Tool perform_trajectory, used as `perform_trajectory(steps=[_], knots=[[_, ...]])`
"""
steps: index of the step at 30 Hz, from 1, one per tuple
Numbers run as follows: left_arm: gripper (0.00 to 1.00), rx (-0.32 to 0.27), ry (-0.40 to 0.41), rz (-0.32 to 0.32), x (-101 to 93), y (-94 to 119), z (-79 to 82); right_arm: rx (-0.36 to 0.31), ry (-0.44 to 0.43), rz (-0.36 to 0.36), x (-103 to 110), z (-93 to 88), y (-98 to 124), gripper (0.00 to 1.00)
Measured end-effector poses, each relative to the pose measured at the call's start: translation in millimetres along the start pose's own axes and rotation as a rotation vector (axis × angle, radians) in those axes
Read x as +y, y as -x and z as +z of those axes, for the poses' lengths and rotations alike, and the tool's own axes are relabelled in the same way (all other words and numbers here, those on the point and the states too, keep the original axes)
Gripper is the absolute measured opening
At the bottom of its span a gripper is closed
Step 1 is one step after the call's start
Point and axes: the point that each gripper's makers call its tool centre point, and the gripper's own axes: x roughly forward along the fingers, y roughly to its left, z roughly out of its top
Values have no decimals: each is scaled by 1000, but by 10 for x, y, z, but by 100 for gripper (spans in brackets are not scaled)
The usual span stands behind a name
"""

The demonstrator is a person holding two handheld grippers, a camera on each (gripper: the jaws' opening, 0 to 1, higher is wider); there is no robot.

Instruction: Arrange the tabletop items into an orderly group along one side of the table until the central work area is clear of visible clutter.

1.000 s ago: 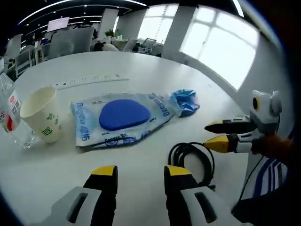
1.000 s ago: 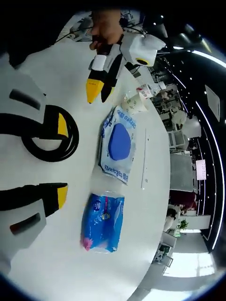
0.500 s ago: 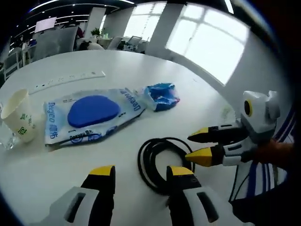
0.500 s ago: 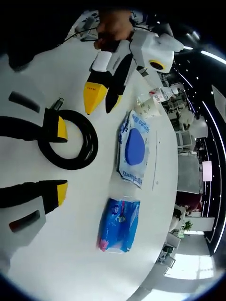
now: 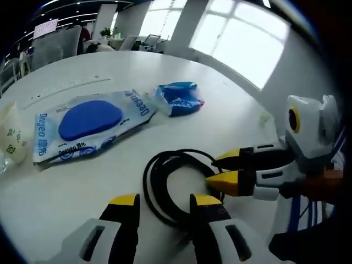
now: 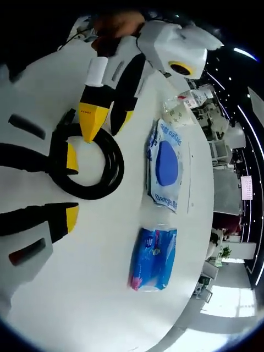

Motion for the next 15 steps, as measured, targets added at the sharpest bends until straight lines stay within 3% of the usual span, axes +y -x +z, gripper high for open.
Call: perform_trajectory(steps=[7, 15], knots=[[19, -12, 38, 32, -1, 10, -24, 10, -68, -23, 15, -16, -35, 10], [11, -5, 12, 30, -22, 4, -6, 17, -186, -38, -24, -7, -52, 6]])
